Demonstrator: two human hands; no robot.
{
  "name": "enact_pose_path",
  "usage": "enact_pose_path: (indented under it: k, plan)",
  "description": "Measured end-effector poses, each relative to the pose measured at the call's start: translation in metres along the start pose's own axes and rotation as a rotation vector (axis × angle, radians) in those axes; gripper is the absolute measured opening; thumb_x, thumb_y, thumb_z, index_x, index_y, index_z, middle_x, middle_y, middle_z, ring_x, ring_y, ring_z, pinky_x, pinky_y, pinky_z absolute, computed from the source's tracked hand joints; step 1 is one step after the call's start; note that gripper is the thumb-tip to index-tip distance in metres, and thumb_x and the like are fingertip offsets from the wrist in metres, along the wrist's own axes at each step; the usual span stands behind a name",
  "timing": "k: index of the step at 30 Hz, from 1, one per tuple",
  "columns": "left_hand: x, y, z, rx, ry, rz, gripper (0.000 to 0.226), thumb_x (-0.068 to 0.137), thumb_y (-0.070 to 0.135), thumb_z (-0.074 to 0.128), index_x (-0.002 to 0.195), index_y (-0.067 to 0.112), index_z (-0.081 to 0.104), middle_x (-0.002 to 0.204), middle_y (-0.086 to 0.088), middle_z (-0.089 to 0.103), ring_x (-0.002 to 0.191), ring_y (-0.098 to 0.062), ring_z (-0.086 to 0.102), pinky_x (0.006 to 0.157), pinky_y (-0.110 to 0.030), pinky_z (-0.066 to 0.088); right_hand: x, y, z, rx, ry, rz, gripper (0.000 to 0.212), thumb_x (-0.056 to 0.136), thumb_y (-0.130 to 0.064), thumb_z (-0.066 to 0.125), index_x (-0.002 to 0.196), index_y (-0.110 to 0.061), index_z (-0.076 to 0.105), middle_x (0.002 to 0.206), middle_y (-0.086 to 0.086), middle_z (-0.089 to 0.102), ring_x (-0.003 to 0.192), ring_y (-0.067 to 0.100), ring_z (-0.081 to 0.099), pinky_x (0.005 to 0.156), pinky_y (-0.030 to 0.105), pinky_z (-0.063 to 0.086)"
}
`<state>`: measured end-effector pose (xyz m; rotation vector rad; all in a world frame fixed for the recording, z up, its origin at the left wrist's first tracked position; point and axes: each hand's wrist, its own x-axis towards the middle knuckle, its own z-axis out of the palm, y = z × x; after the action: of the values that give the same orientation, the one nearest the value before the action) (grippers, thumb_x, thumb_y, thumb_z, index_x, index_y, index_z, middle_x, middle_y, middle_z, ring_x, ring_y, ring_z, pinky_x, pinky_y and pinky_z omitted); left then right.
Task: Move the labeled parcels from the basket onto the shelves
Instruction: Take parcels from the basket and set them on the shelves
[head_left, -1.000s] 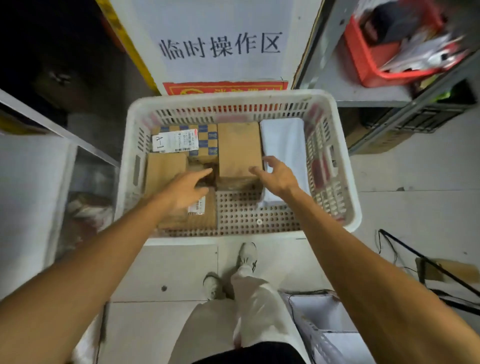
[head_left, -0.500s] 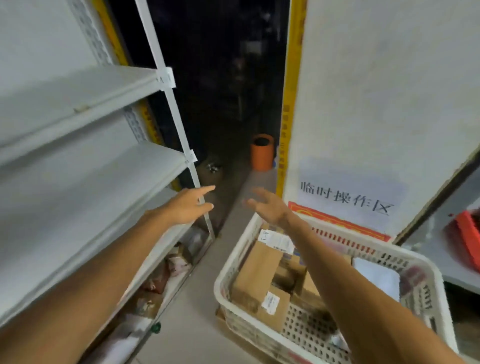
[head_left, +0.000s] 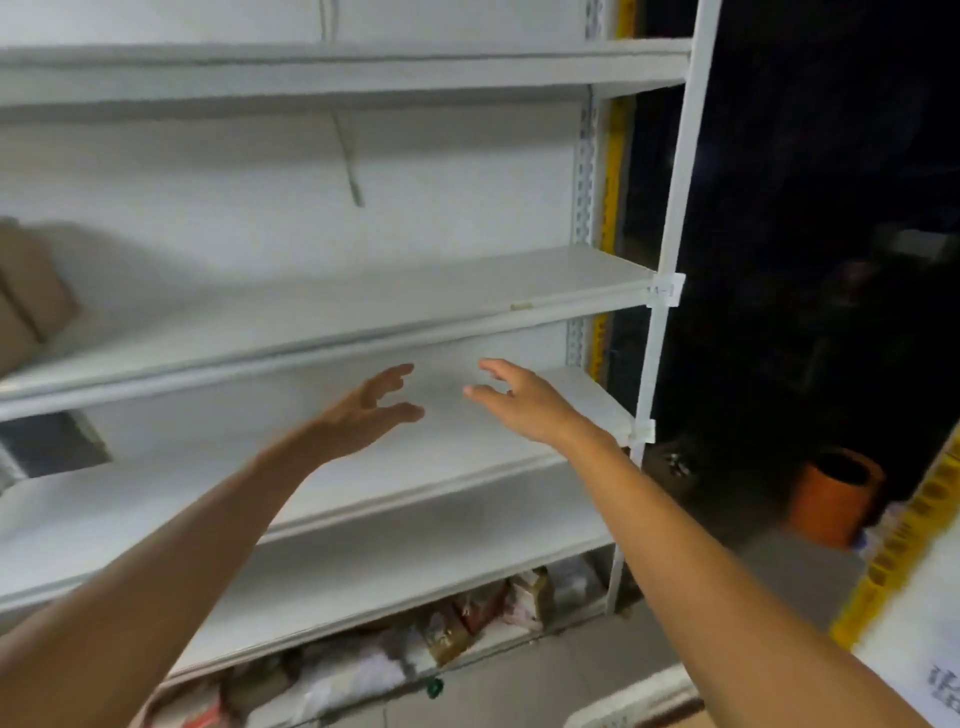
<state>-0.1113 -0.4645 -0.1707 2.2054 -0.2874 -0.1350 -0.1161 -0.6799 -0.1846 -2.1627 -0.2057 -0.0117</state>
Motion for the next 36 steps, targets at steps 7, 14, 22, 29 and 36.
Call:
enact_pose_path:
  k: [7, 14, 22, 29, 36]
  plan:
    - [-0.045, -0.046, -0.108, 0.114, 0.284, -0.12, 0.057, 0.094, 0.017, 0.058, 0.146, 0.021, 0.035, 0.149, -0.01, 0.037, 0.136, -0.023, 0.036, 0.091, -0.019, 0.028, 0.063, -0.091, 0.08, 0.004, -0.145, -0.178, 0.06, 0.091, -0.045, 0.059, 0.145, -0.024, 0.041, 0.151, 0.002, 0.04, 0.138, 0.018, 0.038, 0.113, 0.034, 0.032]
    - [-0.102, -0.099, -0.234, 0.108, 0.522, -0.228, 0.048, 0.092, 0.021, 0.062, 0.137, 0.027, 0.047, 0.138, -0.005, 0.047, 0.126, -0.022, 0.047, 0.095, -0.038, 0.044, 0.104, -0.189, 0.178, -0.014, -0.314, -0.339, 0.062, 0.093, -0.041, 0.059, 0.147, -0.018, 0.039, 0.154, 0.003, 0.035, 0.141, 0.017, 0.033, 0.113, 0.028, 0.026]
    - [-0.143, -0.15, -0.33, 0.197, 0.603, -0.296, 0.047, 0.095, 0.02, 0.056, 0.14, 0.02, 0.043, 0.145, -0.009, 0.044, 0.128, -0.024, 0.047, 0.091, -0.024, 0.039, 0.146, -0.276, 0.27, 0.045, -0.388, -0.449, 0.06, 0.092, -0.043, 0.059, 0.145, -0.023, 0.041, 0.153, 0.003, 0.037, 0.14, 0.017, 0.034, 0.114, 0.035, 0.031]
    - [-0.143, -0.193, -0.389, 0.137, 0.732, -0.297, 0.053, 0.095, 0.021, 0.056, 0.145, 0.021, 0.037, 0.147, -0.007, 0.042, 0.131, -0.023, 0.045, 0.097, -0.029, 0.042, 0.195, -0.32, 0.337, 0.089, -0.448, -0.493, 0.058, 0.093, -0.042, 0.058, 0.145, -0.026, 0.04, 0.152, 0.005, 0.037, 0.138, 0.02, 0.038, 0.104, 0.029, 0.031]
    - [-0.098, -0.234, -0.43, 0.098, 0.829, -0.292, 0.059, 0.095, 0.021, 0.056, 0.147, 0.024, 0.029, 0.149, -0.007, 0.039, 0.131, -0.024, 0.045, 0.09, -0.027, 0.037, 0.271, -0.34, 0.394, 0.132, -0.481, -0.491, 0.064, 0.091, -0.04, 0.062, 0.147, -0.025, 0.035, 0.152, 0.01, 0.035, 0.138, 0.022, 0.037, 0.103, 0.031, 0.033]
